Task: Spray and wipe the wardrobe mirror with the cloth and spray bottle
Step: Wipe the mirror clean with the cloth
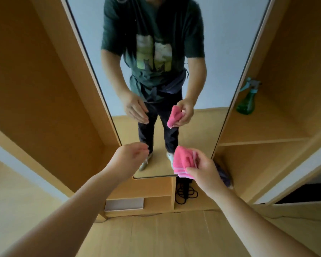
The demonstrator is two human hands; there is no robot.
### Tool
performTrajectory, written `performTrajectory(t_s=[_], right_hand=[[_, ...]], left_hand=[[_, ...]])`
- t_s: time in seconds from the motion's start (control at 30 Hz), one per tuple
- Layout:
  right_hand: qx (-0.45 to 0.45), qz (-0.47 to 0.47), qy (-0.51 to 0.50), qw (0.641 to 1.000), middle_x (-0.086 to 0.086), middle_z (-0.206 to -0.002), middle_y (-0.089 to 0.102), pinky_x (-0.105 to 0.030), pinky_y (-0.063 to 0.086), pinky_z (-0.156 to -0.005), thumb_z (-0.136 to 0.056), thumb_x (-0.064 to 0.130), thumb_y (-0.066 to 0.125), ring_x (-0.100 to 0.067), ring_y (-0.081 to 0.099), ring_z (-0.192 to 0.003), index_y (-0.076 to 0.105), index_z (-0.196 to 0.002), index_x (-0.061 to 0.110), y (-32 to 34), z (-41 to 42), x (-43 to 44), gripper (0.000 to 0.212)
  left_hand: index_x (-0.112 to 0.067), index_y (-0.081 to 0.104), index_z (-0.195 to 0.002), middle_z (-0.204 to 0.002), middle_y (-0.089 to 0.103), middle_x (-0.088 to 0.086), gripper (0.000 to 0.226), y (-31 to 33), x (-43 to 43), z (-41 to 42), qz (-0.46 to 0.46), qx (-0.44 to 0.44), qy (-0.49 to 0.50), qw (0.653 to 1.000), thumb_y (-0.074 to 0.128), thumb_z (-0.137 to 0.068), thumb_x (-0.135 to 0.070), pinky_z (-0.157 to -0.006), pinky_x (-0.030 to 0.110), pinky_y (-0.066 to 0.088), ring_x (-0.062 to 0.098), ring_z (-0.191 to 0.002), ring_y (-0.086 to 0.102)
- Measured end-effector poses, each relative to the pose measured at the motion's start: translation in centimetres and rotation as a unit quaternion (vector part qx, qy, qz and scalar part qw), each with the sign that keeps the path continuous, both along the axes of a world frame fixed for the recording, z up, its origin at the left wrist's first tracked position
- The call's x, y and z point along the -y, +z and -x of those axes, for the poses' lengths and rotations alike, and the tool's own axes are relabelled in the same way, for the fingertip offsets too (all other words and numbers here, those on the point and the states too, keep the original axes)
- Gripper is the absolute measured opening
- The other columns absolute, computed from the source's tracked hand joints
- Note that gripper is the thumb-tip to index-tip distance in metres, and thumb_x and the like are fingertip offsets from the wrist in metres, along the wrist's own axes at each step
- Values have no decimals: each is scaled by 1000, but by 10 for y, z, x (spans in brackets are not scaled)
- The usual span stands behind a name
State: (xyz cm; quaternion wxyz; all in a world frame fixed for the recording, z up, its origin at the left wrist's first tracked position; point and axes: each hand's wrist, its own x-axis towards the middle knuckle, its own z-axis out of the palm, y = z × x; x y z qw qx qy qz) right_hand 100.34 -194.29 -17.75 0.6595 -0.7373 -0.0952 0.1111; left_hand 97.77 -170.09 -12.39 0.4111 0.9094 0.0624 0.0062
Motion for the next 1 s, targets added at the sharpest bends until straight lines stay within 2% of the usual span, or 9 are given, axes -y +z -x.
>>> performTrajectory(t_s=[0.07,0.13,0.27,0.37,0.53,0.6,0.77,0.9,1.0], right_hand=[[26,-46,31,998,1,-104,67,-23,57,-65,-82,-13,56,-11,70,-89,59,-112,26,40,3,-17,50],[59,-59,62,995,-3,-103,70,-30,60,-67,-86,-11,56,-20,72,-89,59,-115,20,79,6,-34,43],[174,-46,119,976,-16,-92,70,-50,60,-72,-91,-4,55,-33,71,-85,63,-107,11,151,16,-70,23],[246,-25,96,964,-7,-101,71,-42,58,-82,-92,7,60,-22,70,-95,62,-119,14,197,21,-96,28],[340,-28,94,935,3,-98,73,-25,56,-80,-93,12,62,-11,70,-93,64,-119,15,272,28,-125,27],[370,-24,75,926,4,-104,71,-25,55,-85,-94,13,62,-8,68,-98,63,-123,16,295,27,-133,29],[442,-4,-11,897,11,-114,65,-20,51,-89,-92,12,62,1,61,-105,63,-120,23,341,22,-132,30],[481,14,-39,876,11,-114,65,-11,48,-84,-92,11,59,4,61,-102,65,-119,19,377,16,-121,29],[504,22,-39,863,13,-114,65,-18,50,-90,-93,14,58,2,60,-106,64,-121,19,398,12,-110,29]], left_hand=[[-27,60,-124,-104,65,-21,34,36,4,5,26,19,-52,998,62,-90,-31,-80,5,45,-16,-92,58],[-27,61,-120,-104,67,-20,34,72,3,14,63,37,-115,991,66,-87,-31,-77,3,46,-12,-94,61],[-27,65,-97,-88,71,-10,13,136,-10,32,59,123,-121,983,69,-85,-29,-68,21,52,4,-80,67],[-27,62,-92,-82,69,-4,10,176,-28,42,28,191,-42,980,68,-85,-31,-60,24,54,11,-71,65],[-24,58,-93,-85,67,-6,15,241,-56,50,27,280,12,959,66,-86,-35,-54,14,50,1,-70,64],[-23,57,-92,-85,67,-6,16,265,-68,51,40,323,32,945,65,-86,-35,-53,11,49,-2,-70,64],[-13,63,-97,-90,71,1,20,334,-103,45,88,422,69,900,63,-89,-31,-69,30,59,10,-79,70],[-15,71,-78,-70,71,4,22,390,-106,36,91,491,52,865,57,-94,-22,-70,25,57,15,-69,71],[-2,62,-100,-72,71,4,21,424,-100,20,113,509,92,848,59,-94,-22,-67,26,59,12,-66,71]])
